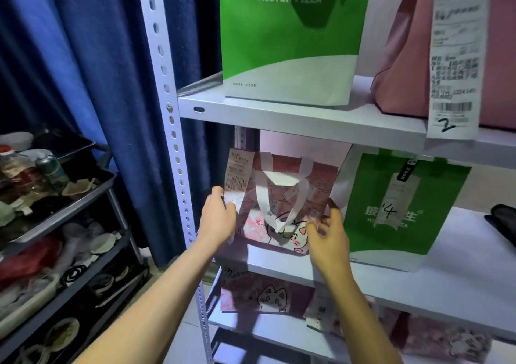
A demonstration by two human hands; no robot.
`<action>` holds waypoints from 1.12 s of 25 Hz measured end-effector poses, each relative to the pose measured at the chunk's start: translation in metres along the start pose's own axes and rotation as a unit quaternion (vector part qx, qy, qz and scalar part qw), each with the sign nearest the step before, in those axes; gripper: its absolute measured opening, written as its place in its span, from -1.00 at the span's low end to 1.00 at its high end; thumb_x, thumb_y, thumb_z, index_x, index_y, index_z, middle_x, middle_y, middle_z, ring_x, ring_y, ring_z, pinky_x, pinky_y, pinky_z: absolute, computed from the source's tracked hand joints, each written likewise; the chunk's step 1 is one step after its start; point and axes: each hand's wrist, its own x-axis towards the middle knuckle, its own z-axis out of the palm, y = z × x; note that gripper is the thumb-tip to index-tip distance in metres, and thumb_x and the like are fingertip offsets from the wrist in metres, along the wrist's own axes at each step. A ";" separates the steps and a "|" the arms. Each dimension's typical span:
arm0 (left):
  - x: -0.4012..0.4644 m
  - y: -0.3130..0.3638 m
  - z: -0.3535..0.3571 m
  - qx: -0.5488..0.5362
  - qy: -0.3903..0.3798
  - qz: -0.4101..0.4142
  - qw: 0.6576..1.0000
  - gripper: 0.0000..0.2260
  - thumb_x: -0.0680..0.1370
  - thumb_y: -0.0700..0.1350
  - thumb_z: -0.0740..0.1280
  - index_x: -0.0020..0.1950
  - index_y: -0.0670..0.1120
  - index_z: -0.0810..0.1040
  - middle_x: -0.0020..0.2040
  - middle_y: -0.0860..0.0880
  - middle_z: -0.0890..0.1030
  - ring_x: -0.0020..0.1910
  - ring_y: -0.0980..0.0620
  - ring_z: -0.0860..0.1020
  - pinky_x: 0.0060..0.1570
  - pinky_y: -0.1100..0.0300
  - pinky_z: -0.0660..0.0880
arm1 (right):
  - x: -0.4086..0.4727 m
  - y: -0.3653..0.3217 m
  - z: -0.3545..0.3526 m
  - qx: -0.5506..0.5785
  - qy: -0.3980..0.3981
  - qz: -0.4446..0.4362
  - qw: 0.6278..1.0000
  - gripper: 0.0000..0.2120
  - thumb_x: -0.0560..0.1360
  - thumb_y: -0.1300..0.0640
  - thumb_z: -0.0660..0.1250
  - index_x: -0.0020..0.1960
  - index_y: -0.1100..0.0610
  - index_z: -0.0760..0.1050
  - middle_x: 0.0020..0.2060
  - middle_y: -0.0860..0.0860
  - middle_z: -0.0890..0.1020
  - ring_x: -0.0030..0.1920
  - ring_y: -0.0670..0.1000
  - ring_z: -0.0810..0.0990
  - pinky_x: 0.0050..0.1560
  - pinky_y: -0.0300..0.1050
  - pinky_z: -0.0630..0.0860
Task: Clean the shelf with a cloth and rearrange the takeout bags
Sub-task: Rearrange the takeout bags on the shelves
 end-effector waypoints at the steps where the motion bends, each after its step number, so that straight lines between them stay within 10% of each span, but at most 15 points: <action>1: -0.013 0.001 -0.008 -0.007 -0.003 0.008 1.000 -0.79 0.61 -0.20 0.11 0.23 -0.10 0.39 0.11 -0.12 0.56 0.00 -0.15 0.55 -0.02 0.00 0.48 | -0.008 -0.002 -0.003 -0.005 0.001 0.001 1.000 -0.38 0.62 0.10 0.33 0.59 -0.09 0.15 0.25 0.02 0.54 -0.07 -0.22 0.53 -0.38 -0.46 0.45; 11: -0.108 0.011 -0.070 -0.097 0.036 0.088 0.991 -0.87 0.64 -0.09 0.13 -0.03 0.05 0.46 -0.21 0.08 0.60 -0.23 0.23 0.52 -0.36 0.41 0.34 | -0.111 -0.044 -0.046 0.023 0.038 -0.026 0.999 -0.47 0.61 0.15 0.34 0.49 -0.16 0.27 0.07 -0.04 0.63 -0.22 -0.18 0.66 -0.37 -0.37 0.51; 15: -0.136 0.017 -0.084 -0.138 0.047 0.100 0.984 -0.85 0.62 -0.10 0.18 -0.09 0.09 0.46 -0.19 0.12 0.60 -0.19 0.29 0.52 -0.29 0.27 0.39 | -0.143 -0.064 -0.068 0.050 0.063 -0.026 0.996 -0.55 0.61 0.13 0.33 0.41 -0.20 0.32 -0.05 -0.07 0.61 -0.21 -0.01 0.70 -0.24 0.01 0.68; 28: -0.138 0.046 -0.141 -0.235 0.128 0.118 0.956 -0.87 0.58 -0.14 0.24 -0.09 0.04 0.53 -0.23 0.02 0.61 -0.27 0.02 0.51 -0.26 0.10 0.45 | -0.118 -0.167 -0.102 0.027 0.090 -0.151 0.984 -0.76 0.65 0.06 0.27 0.31 -0.05 0.44 -0.05 -0.15 0.58 -0.19 -0.15 0.63 -0.34 -0.35 0.52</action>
